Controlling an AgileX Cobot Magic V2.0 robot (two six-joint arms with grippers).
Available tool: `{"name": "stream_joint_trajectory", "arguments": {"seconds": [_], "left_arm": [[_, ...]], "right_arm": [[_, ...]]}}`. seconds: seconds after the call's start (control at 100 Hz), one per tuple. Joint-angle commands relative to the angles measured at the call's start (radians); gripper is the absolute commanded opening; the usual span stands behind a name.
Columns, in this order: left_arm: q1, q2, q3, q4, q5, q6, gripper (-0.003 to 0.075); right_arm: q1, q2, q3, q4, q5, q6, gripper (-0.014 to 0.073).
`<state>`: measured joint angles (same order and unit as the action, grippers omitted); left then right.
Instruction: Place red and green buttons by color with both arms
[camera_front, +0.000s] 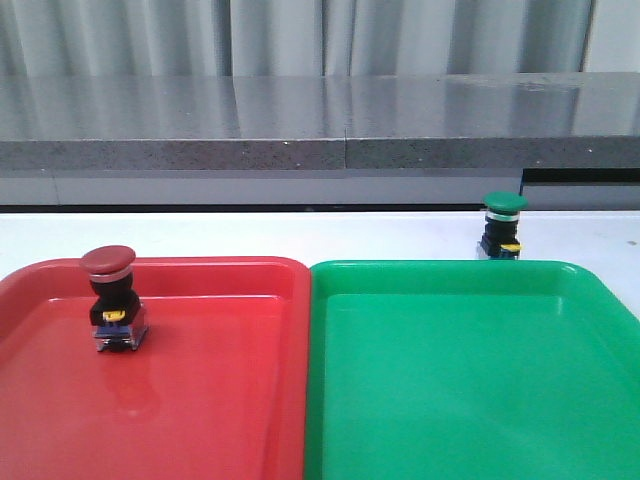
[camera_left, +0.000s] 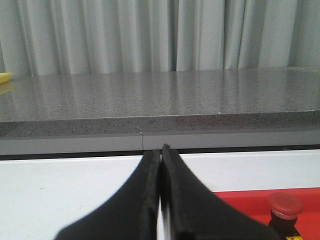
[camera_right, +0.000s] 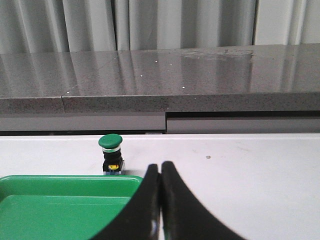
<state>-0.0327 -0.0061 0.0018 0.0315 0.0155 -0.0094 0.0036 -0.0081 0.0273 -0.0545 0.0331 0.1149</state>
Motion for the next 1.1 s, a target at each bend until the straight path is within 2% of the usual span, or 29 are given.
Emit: {"name": "stream_joint_trajectory", "arguments": {"seconds": [0.0, 0.89, 1.09], "left_arm": [[0.004, -0.029, 0.042, -0.003, -0.084, -0.011, -0.0019], [0.004, -0.029, 0.042, -0.003, -0.084, -0.011, -0.0019], [0.004, -0.029, 0.042, -0.003, -0.084, -0.011, -0.0019]], "right_arm": [[-0.007, -0.023, -0.015, -0.010, -0.077, -0.007, -0.0069], [-0.007, -0.023, -0.018, -0.010, -0.107, -0.007, -0.0068], [-0.007, -0.003, -0.114, -0.010, -0.073, -0.007, -0.0068]]}}
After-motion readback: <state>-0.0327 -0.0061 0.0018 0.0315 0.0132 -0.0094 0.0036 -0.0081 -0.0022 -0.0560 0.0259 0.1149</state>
